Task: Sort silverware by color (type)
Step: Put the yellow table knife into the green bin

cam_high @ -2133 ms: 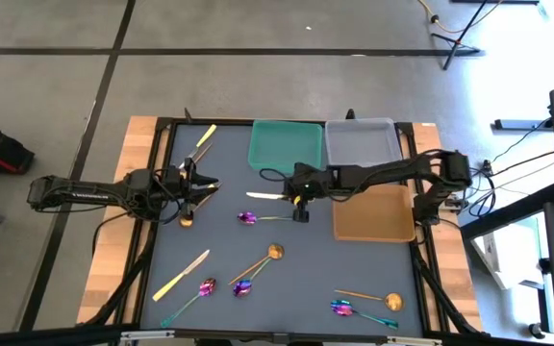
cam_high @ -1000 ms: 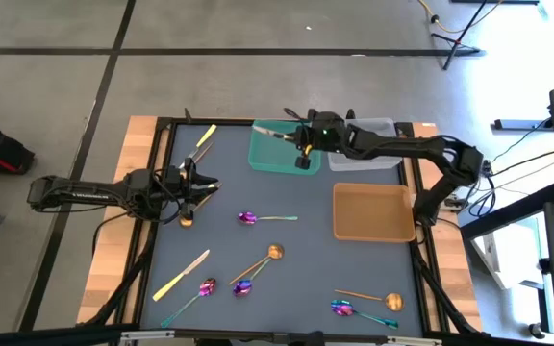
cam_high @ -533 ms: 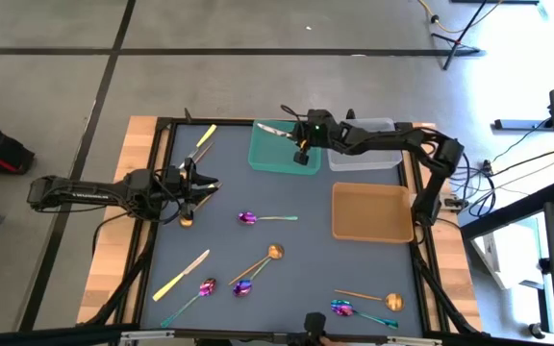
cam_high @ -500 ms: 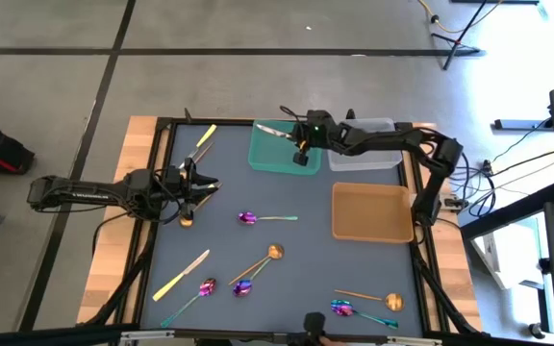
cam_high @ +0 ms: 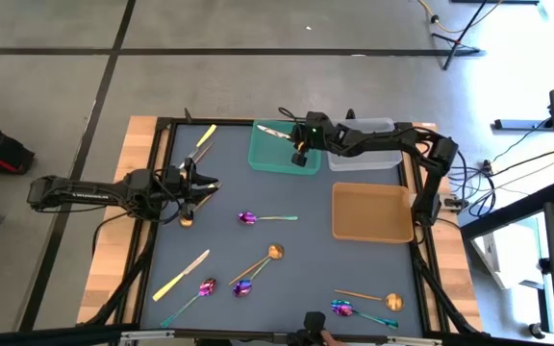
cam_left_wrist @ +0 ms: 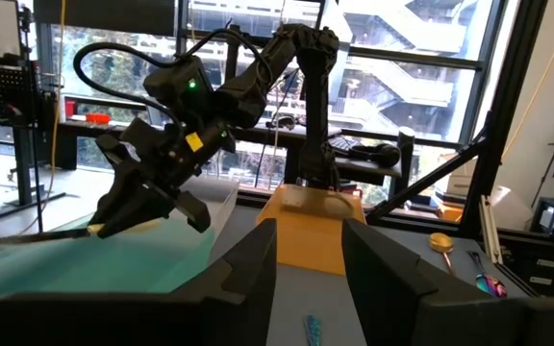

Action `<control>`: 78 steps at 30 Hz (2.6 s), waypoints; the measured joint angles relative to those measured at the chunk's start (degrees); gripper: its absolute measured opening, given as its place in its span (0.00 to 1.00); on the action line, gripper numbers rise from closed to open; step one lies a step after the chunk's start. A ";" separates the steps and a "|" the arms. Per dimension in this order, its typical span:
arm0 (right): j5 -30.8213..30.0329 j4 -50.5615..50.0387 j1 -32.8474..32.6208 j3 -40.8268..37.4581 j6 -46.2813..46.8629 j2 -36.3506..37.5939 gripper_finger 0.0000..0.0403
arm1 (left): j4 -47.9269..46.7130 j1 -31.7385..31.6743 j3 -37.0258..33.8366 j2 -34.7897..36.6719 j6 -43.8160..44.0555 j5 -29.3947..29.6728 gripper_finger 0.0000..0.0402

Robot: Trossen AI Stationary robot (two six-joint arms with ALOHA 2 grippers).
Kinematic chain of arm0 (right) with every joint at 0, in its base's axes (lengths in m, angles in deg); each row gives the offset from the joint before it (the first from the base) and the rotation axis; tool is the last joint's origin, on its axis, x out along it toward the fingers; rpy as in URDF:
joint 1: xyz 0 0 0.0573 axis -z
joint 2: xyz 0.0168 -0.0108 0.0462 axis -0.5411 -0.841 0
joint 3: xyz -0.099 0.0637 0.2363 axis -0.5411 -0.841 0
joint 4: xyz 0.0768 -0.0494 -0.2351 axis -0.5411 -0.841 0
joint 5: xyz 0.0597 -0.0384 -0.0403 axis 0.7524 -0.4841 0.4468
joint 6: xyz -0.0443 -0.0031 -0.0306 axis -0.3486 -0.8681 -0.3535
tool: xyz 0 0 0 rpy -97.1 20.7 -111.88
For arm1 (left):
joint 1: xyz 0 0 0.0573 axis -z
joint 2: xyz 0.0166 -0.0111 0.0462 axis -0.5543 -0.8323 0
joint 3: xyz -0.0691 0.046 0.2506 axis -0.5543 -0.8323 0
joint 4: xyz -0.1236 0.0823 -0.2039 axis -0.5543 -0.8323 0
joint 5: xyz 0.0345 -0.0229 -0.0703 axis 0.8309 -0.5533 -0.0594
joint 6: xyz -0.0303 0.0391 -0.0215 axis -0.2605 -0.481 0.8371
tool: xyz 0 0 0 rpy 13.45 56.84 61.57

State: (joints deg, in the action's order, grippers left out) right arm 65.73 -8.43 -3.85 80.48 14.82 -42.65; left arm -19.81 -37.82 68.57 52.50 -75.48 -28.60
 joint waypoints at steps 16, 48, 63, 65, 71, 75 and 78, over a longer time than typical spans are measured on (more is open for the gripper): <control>-0.99 -0.84 -5.90 0.00 -0.49 7.81 0.38 | 0.00 0.00 0.01 0.00 0.01 0.00 0.29; -1.33 4.92 -39.63 -13.33 2.61 14.14 0.38 | 1.50 5.02 6.38 -17.08 -0.42 5.74 0.29; 2.32 11.43 -37.99 -20.18 -0.32 20.59 0.38 | -3.40 8.28 16.40 -34.92 1.09 13.55 0.29; 4.20 12.99 -36.71 -21.11 -1.23 21.72 0.38 | -9.43 8.70 19.34 -36.37 3.60 17.02 0.29; 13.45 16.95 -31.26 -21.90 -3.52 23.32 0.38 | -39.44 10.02 30.88 -40.41 17.25 21.38 0.29; 18.36 20.14 -29.04 -21.90 -4.96 23.32 0.38 | -61.12 10.12 37.42 -41.88 30.10 21.46 0.28; 20.11 20.45 -28.72 -21.90 -5.36 23.34 0.38 | -72.13 10.20 40.13 -42.02 40.32 21.40 0.29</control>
State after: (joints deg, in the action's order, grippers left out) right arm 85.83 12.02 -32.57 58.58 9.45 -19.30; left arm -91.94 -27.62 108.70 10.48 -35.15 -7.21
